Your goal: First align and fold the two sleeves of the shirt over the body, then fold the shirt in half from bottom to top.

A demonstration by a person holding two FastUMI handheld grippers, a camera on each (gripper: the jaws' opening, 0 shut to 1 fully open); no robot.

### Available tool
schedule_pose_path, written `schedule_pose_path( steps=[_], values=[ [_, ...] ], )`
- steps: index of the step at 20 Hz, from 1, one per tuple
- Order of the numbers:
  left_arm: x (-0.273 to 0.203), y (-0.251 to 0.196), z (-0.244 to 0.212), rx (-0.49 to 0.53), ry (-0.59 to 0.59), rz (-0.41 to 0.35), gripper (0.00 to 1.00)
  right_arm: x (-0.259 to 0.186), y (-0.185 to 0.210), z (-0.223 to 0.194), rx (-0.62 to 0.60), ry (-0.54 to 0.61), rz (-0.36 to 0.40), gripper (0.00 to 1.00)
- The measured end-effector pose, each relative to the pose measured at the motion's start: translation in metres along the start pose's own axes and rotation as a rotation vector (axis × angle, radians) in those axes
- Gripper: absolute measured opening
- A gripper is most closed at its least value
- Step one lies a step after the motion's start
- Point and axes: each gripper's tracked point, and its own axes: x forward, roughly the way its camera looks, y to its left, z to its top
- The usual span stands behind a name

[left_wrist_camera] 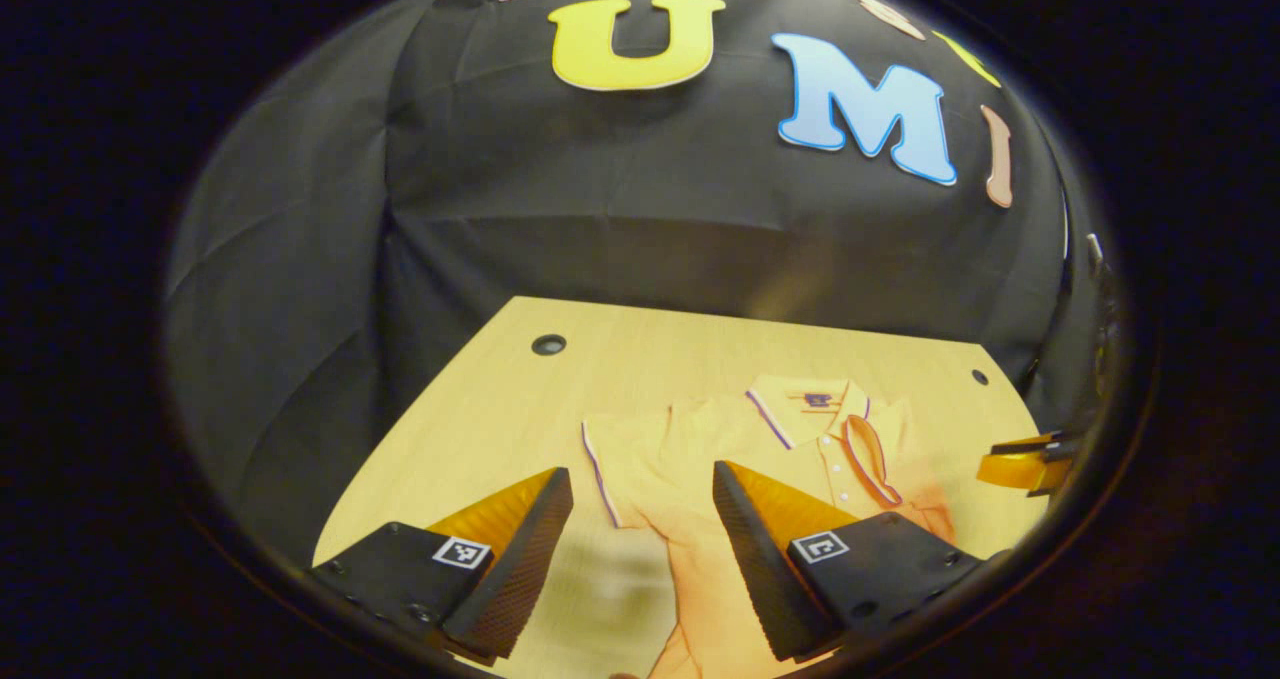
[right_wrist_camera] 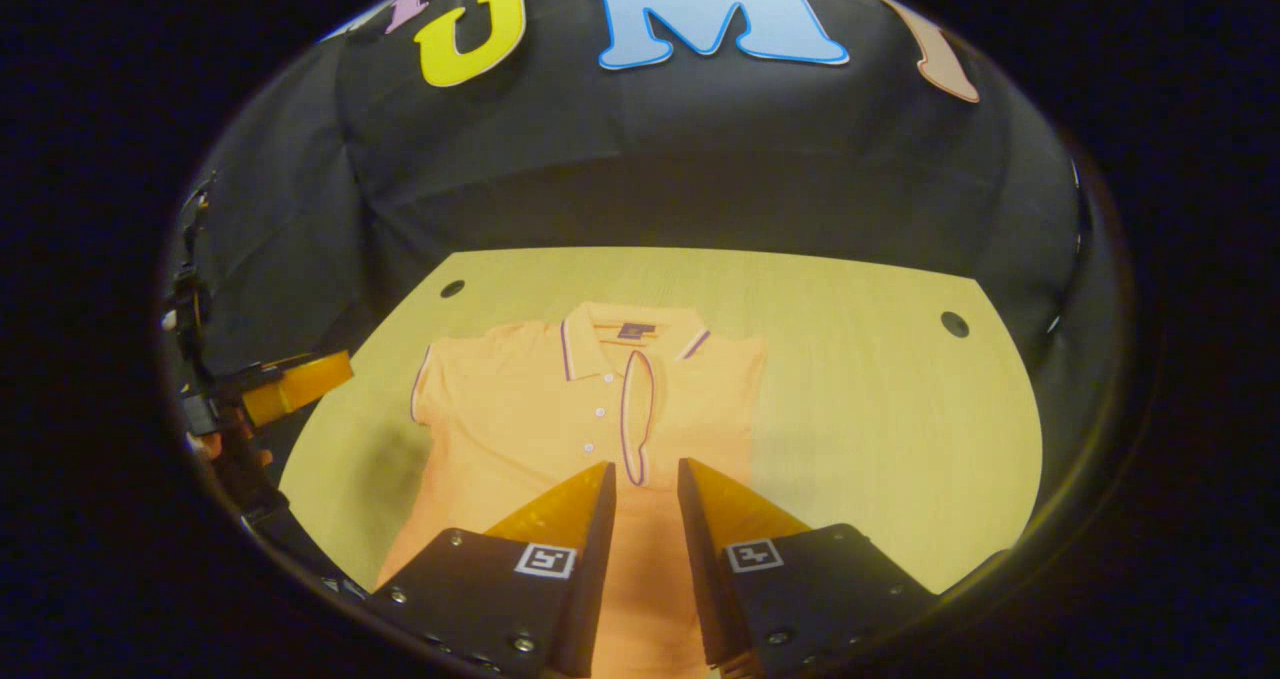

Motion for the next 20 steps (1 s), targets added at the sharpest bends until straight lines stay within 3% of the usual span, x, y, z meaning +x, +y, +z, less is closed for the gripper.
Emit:
schedule_pose_path(
  steps=[5, 12, 20],
  values=[
    [0.064, 0.008, -0.038, -0.012, 0.108, 0.005, 0.94, -0.039, -0.015, -0.025, 0.054, 0.006, -0.077, 0.4],
    [0.113, 0.009, -0.069, 0.032, 0.187, 0.015, 0.94, -0.075, -0.046, -0.068, 0.158, 0.046, -0.196, 0.4],
    [0.124, 0.013, -0.088, 0.028, 0.244, 0.055, 0.95, -0.077, -0.044, -0.084, 0.196, 0.078, -0.208, 0.4]
  ],
)
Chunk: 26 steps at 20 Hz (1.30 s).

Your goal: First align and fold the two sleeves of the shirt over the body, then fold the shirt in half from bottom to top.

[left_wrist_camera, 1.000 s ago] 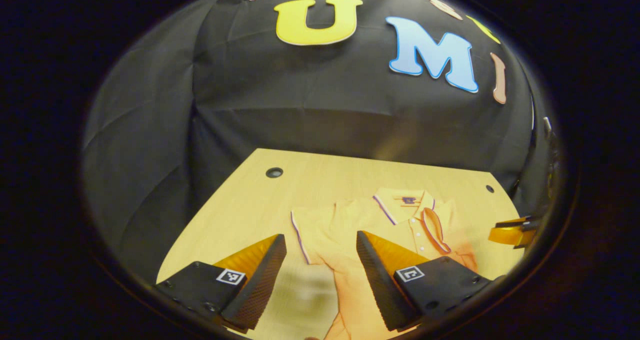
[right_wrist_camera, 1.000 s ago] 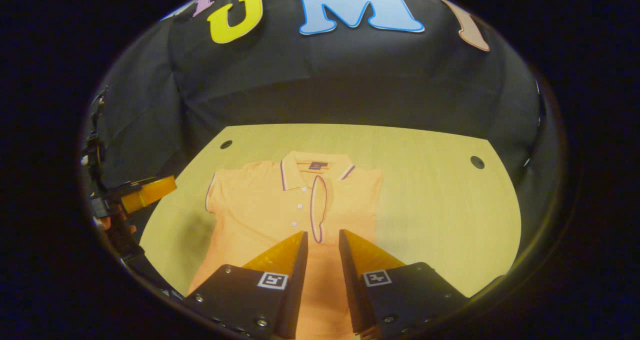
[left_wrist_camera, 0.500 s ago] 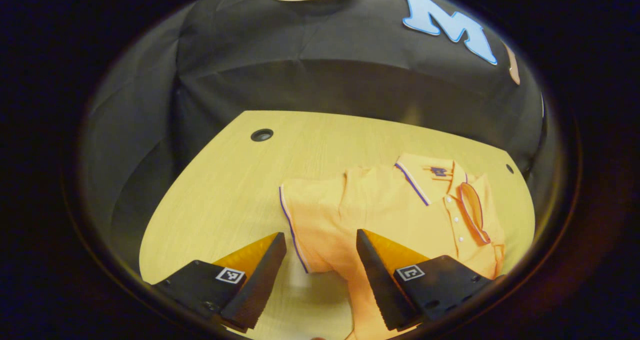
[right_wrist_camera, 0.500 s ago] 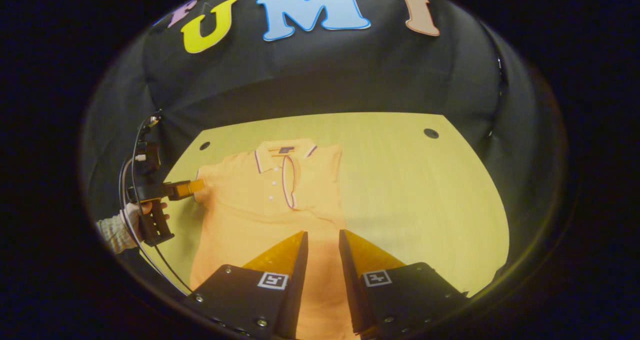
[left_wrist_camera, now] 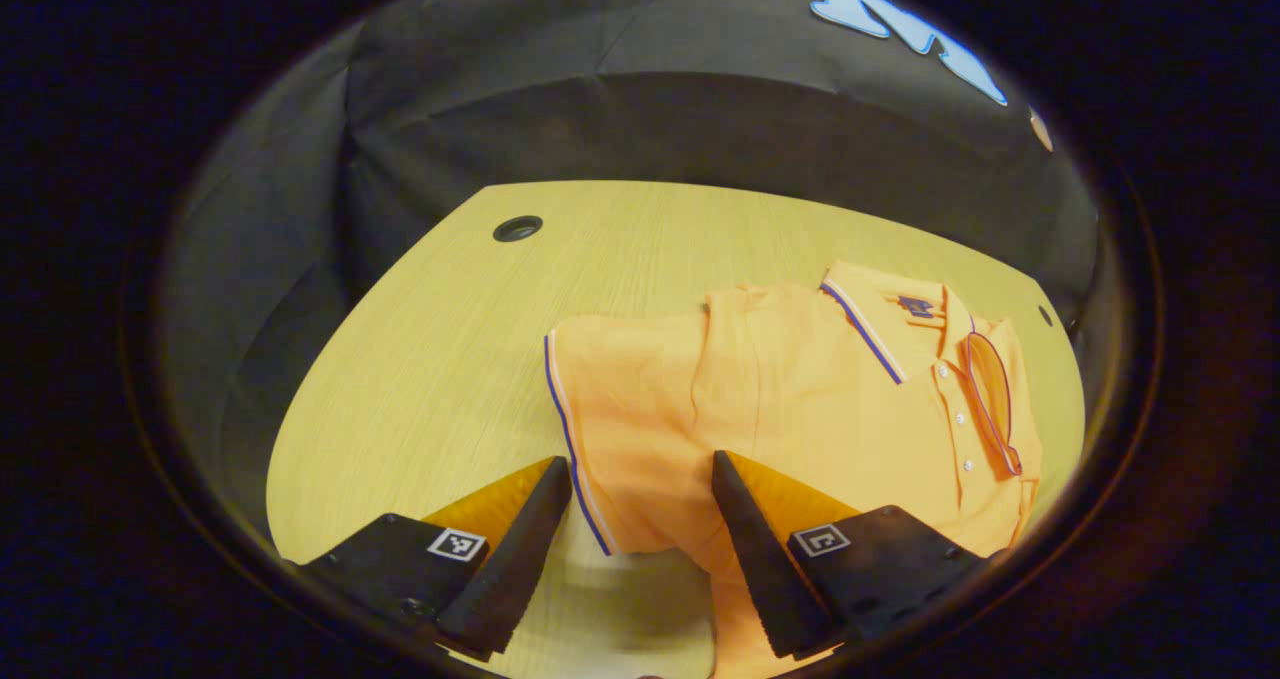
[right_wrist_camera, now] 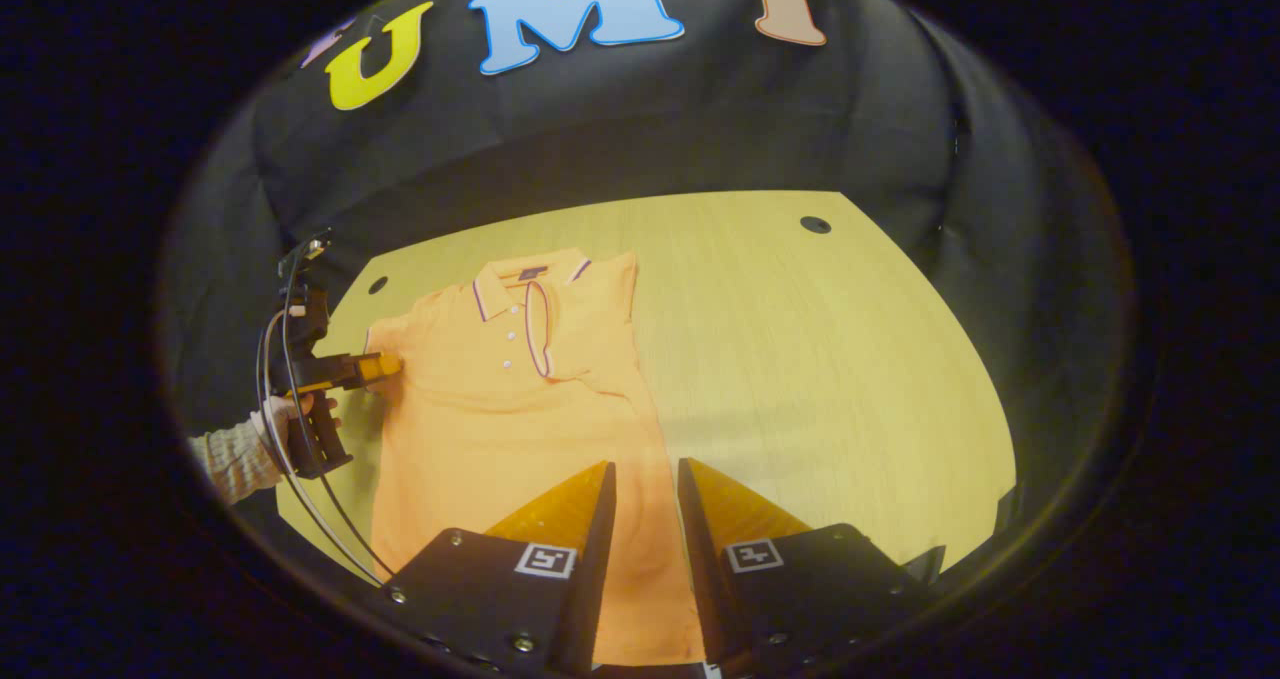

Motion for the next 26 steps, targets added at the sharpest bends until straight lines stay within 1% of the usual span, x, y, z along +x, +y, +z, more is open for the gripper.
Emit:
schedule_pose_path(
  steps=[2, 5, 6, 8, 10, 15, 18, 22, 26],
  values=[
    [0.001, -0.003, 0.0, 0.004, 0.002, -0.006, 0.95, 0.002, 0.004, 0.001, 0.003, 0.003, 0.01, 0.4],
    [0.0, -0.011, 0.002, 0.019, 0.004, -0.024, 0.63, 0.006, 0.01, 0.001, 0.001, 0.01, 0.021, 0.4],
    [0.001, -0.013, 0.003, 0.017, 0.002, -0.022, 0.51, 0.005, 0.011, -0.001, -0.002, 0.012, 0.024, 0.4],
    [0.002, -0.014, 0.003, 0.007, -0.002, -0.003, 0.22, 0.006, 0.011, -0.003, -0.009, 0.013, 0.026, 0.4],
    [0.001, -0.015, 0.003, -0.007, -0.003, 0.009, 0.11, 0.007, 0.01, -0.003, -0.011, 0.015, 0.027, 0.4],
    [-0.001, -0.019, 0.005, 0.058, 0.021, 0.039, 0.1, 0.008, 0.006, -0.007, 0.009, 0.019, 0.03, 0.4],
    [-0.006, -0.027, 0.016, 0.092, -0.003, 0.048, 0.11, 0.008, 0.003, -0.008, 0.02, 0.016, 0.027, 0.4],
    [-0.019, -0.052, 0.04, 0.167, -0.062, 0.016, 0.1, 0.007, -0.002, -0.012, 0.032, 0.015, 0.024, 0.4],
    [-0.032, -0.098, 0.057, 0.27, -0.116, -0.043, 0.11, 0.005, -0.008, -0.015, 0.05, 0.014, 0.018, 0.4]
  ],
)
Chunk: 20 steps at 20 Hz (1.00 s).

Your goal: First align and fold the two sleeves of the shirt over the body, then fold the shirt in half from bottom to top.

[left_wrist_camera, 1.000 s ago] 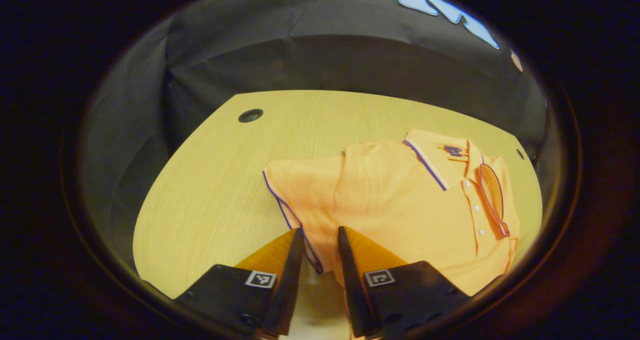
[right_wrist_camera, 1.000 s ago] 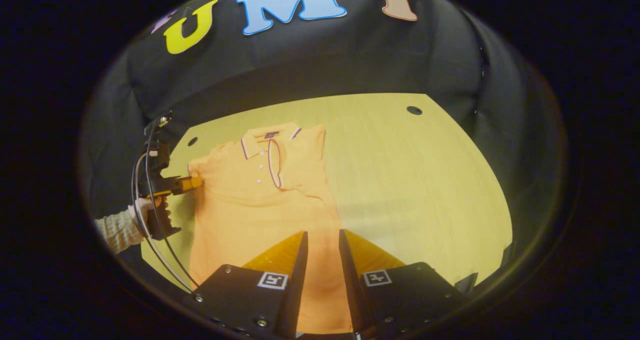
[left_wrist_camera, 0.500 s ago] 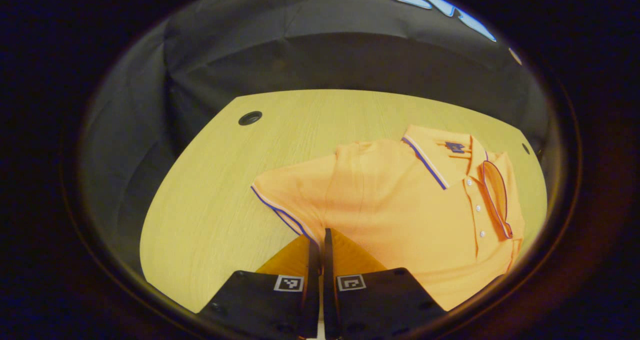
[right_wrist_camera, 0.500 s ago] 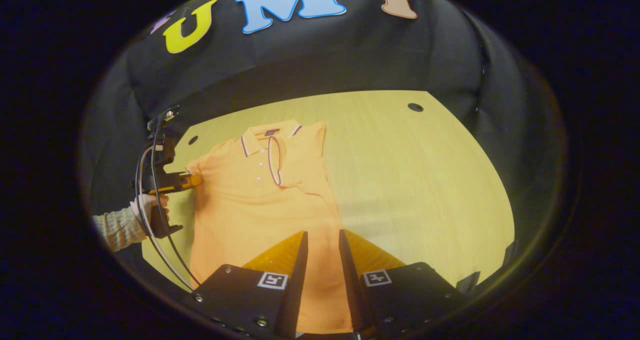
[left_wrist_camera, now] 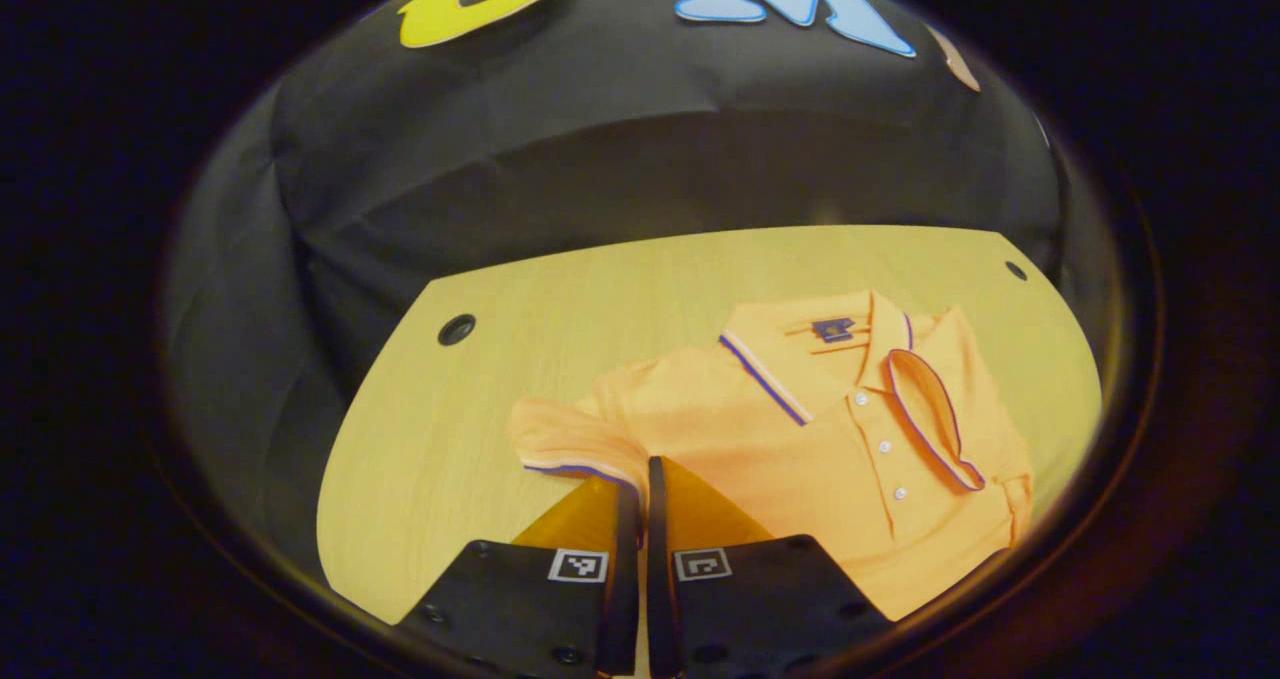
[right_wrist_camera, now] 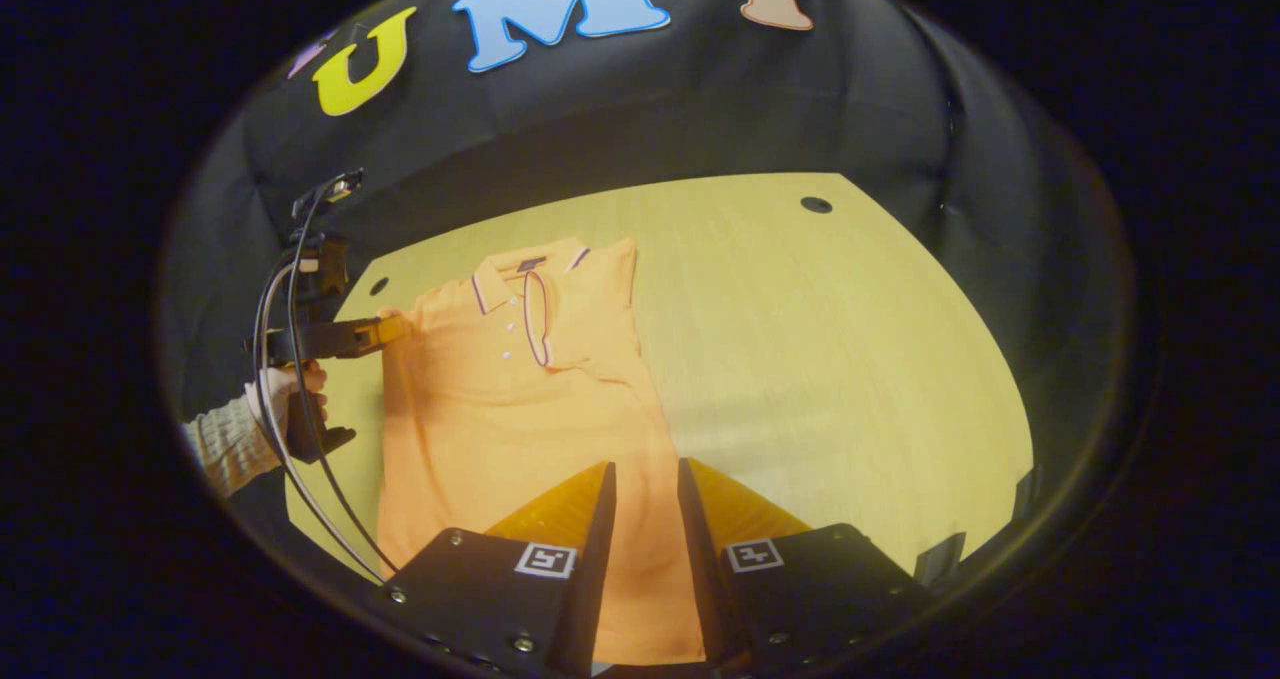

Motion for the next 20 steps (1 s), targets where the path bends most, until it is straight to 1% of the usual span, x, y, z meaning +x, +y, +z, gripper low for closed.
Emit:
schedule_pose_path(
  steps=[4, 8, 10, 13, 15, 16, 17, 18, 19, 20],
  values=[
    [-0.01, -0.053, 0.021, 0.121, -0.05, -0.074, 0.11, -0.002, -0.009, -0.003, 0.026, -0.008, -0.014, 0.4],
    [-0.017, -0.109, 0.021, 0.267, -0.066, -0.152, 0.11, -0.006, -0.019, -0.007, 0.067, -0.014, -0.028, 0.4],
    [-0.034, -0.133, 0.015, 0.322, -0.058, -0.19, 0.11, -0.009, -0.025, -0.009, 0.084, -0.017, -0.035, 0.4],
    [-0.044, -0.158, 0.004, 0.378, -0.039, -0.217, 0.11, -0.01, -0.03, -0.013, 0.107, -0.017, -0.042, 0.4],
    [-0.042, -0.168, -0.007, 0.373, -0.018, -0.241, 0.13, -0.009, -0.029, -0.015, 0.12, -0.016, -0.044, 0.4],
    [-0.041, -0.177, -0.016, 0.343, 0.002, -0.285, 0.17, -0.009, -0.029, -0.015, 0.124, -0.015, -0.044, 0.4],
    [-0.043, -0.183, -0.022, 0.31, 0.022, -0.311, 0.36, -0.009, -0.031, -0.016, 0.127, -0.014, -0.046, 0.4],
    [-0.046, -0.182, -0.024, 0.289, 0.031, -0.322, 0.43, -0.01, -0.031, -0.015, 0.129, -0.014, -0.047, 0.4],
    [-0.046, -0.178, -0.026, 0.274, 0.034, -0.311, 0.63, -0.01, -0.031, -0.016, 0.133, -0.015, -0.047, 0.4],
    [-0.045, -0.174, -0.027, 0.259, 0.041, -0.305, 0.59, -0.01, -0.031, -0.015, 0.137, -0.015, -0.045, 0.4]
  ],
)
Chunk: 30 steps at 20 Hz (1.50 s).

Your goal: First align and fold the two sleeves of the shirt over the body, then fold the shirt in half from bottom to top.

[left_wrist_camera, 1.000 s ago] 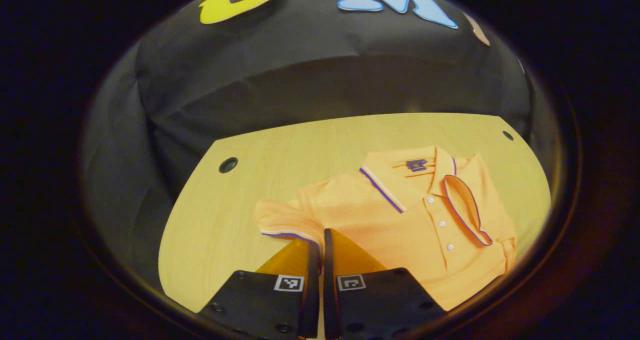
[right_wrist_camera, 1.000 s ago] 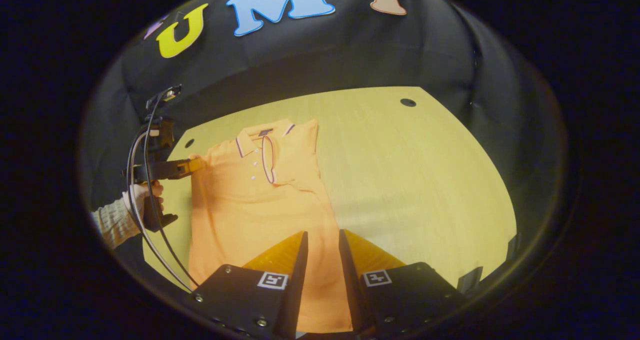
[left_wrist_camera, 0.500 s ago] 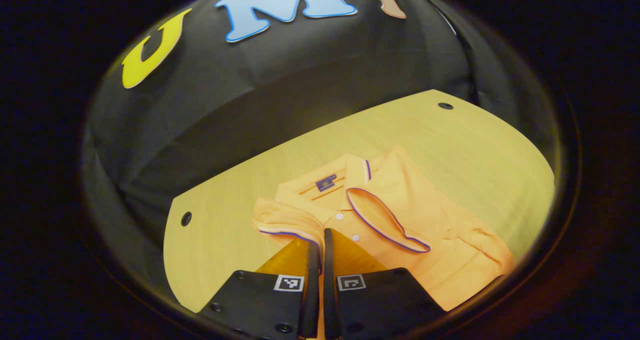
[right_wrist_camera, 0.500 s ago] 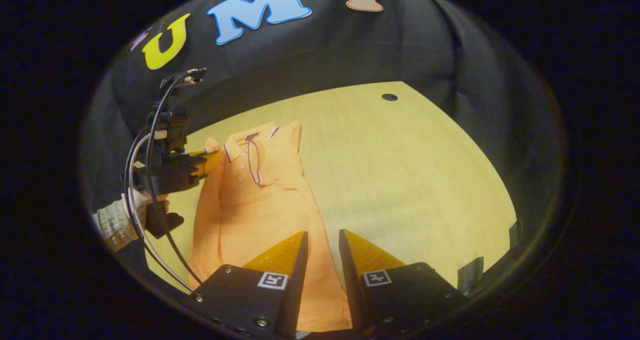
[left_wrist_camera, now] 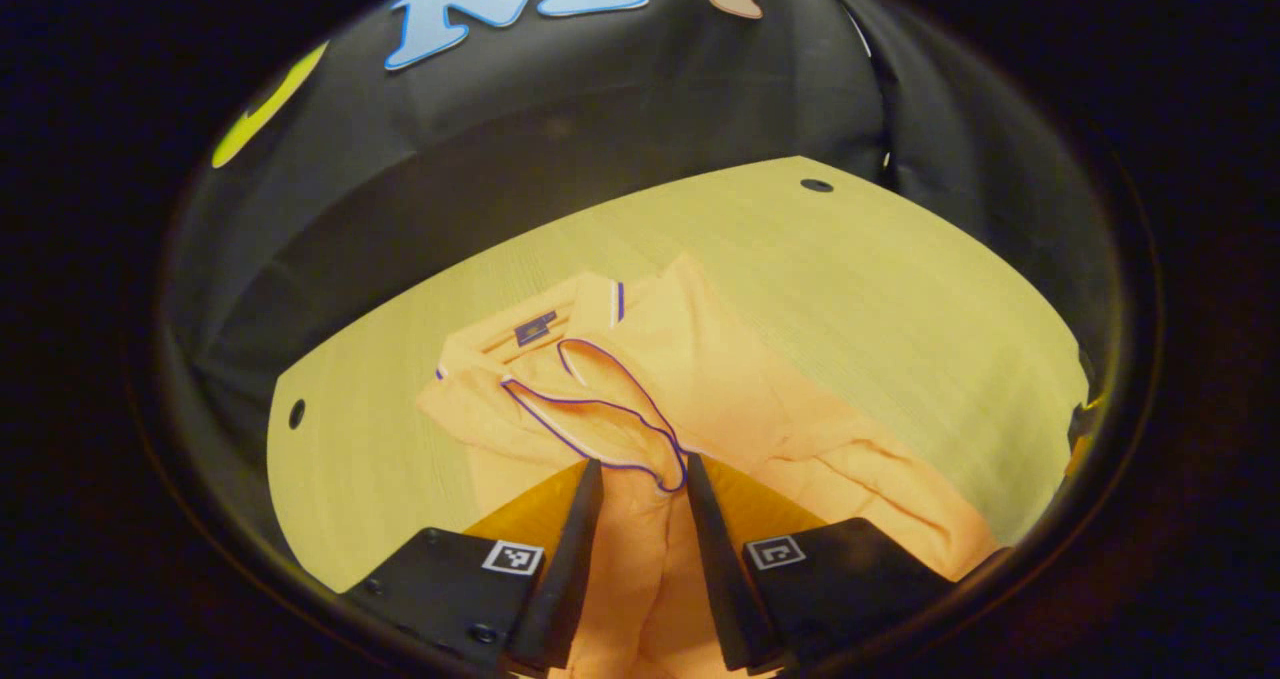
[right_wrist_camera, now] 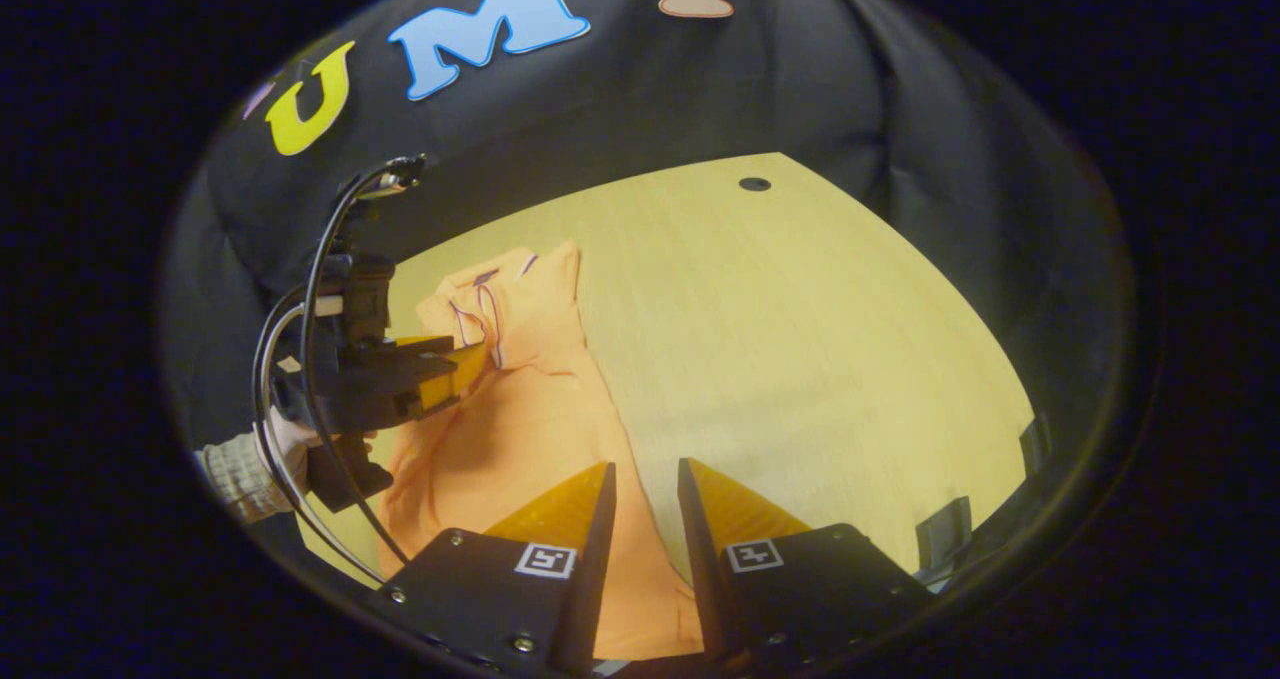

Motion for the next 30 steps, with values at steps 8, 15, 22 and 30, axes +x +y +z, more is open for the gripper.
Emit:
schedule_pose_path(
  steps=[8, 15, 22, 30],
  values=[
    [-0.037, 0.032, -0.026, -0.094, 0.019, 0.018, 0.61, 0.003, 0.0, -0.007, -0.026, 0.042, 0.013, 0.4],
    [-0.115, 0.08, -0.085, -0.166, 0.063, 0.086, 0.61, 0.013, 0.001, -0.022, -0.091, 0.148, 0.043, 0.4],
    [-0.171, 0.066, -0.164, -0.26, 0.191, 0.075, 0.64, 0.018, 0.001, -0.054, -0.18, 0.317, 0.055, 0.4],
    [-0.214, 0.025, -0.221, -0.303, 0.335, -0.013, 0.86, 0.001, 0.006, -0.097, -0.293, 0.488, 0.089, 0.64]
  ],
)
